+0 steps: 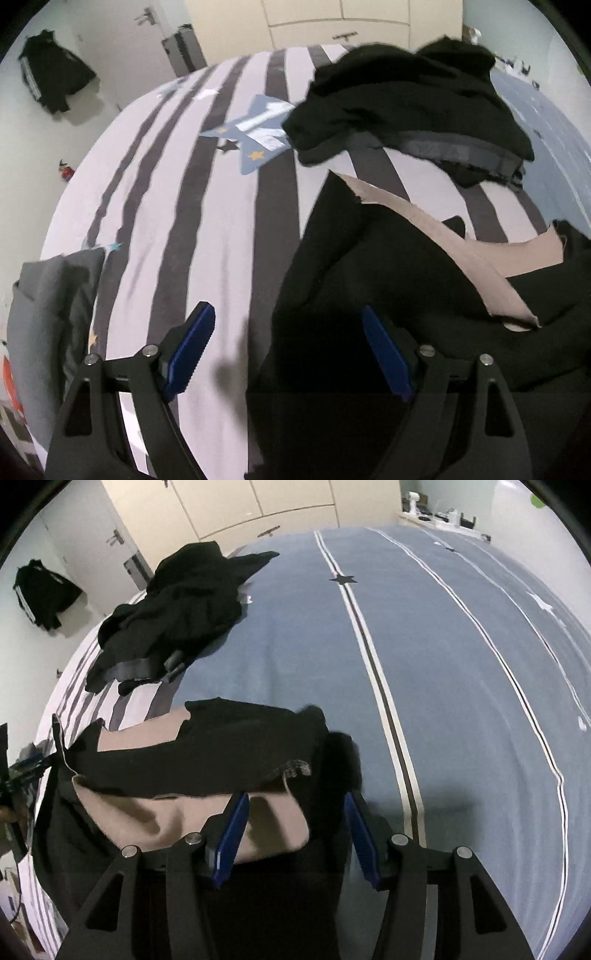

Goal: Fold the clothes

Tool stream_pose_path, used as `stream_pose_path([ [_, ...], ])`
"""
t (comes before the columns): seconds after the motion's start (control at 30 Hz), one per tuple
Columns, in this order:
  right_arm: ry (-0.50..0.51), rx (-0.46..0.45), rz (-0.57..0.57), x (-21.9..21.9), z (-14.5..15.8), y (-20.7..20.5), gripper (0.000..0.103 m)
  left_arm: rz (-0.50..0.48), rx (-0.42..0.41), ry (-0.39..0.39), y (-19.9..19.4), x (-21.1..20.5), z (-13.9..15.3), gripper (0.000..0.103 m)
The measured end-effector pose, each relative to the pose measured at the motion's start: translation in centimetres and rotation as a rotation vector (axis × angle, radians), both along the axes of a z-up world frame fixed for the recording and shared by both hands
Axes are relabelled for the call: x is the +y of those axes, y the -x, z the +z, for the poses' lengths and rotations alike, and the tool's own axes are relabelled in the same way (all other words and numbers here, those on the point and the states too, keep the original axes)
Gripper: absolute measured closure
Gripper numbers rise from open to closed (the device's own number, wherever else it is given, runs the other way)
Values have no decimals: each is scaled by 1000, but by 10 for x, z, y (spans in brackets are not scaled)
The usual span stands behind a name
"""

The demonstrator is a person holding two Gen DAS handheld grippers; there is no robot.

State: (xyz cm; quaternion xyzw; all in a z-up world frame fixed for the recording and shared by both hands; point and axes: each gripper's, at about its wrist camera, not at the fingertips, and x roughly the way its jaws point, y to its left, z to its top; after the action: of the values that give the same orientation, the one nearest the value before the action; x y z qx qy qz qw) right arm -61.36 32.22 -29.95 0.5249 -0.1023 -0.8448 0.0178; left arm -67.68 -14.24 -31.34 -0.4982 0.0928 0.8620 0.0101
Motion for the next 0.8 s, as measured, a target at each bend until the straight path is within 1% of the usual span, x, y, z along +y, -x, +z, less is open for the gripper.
stream_pose_path([
  [0.03, -5, -5, 9, -2, -1, 4, 64, -15, -12, -2, 3, 2, -1, 64],
  [0.07, -14, -13, 22, -5, -4, 9, 82, -30, -29, -13, 6, 4, -2, 89],
  [0.1, -28, -19, 22, -6, -4, 12, 100, -37, -32, -14, 8, 6, -2, 97],
  [0.13, -44, -24, 21, -7, -5, 14, 102, -40, -28, -7, 9, 7, -1, 99],
  [0.17, -42, -15, 13, -7, -3, 15, 102, -34, -21, -17, 10, 5, 2, 99],
  [0.3, -2, 19, -51, 2, 11, 30, 102, 8, 11, -81, 18, -6, 17, 100],
  [0.37, 11, 31, -84, 9, 17, 44, 102, 26, 7, -83, 23, -12, 19, 100],
  [0.43, 30, 27, -107, 14, 17, 59, 102, 69, -5, -91, 27, -23, 18, 100],
  [0.5, 21, -3, -140, 21, 11, 75, 102, 112, -15, -123, 27, -35, 19, 100],
  [0.57, 33, -40, -182, 29, 2, 88, 102, 153, -26, -149, 23, -46, 16, 100],
  [0.6, 33, -54, -195, 32, 0, 93, 102, 164, -32, -152, 21, -50, 14, 100],
  [0.67, 36, -67, -207, 33, -5, 100, 102, 172, -57, -130, 17, -54, 6, 100],
  [0.77, 26, -104, -238, 37, -16, 106, 102, 210, -43, -162, 7, -63, 5, 100],
  [0.8, 38, -109, -253, 40, -18, 104, 102, 224, -35, -174, 4, -66, 7, 100],
])
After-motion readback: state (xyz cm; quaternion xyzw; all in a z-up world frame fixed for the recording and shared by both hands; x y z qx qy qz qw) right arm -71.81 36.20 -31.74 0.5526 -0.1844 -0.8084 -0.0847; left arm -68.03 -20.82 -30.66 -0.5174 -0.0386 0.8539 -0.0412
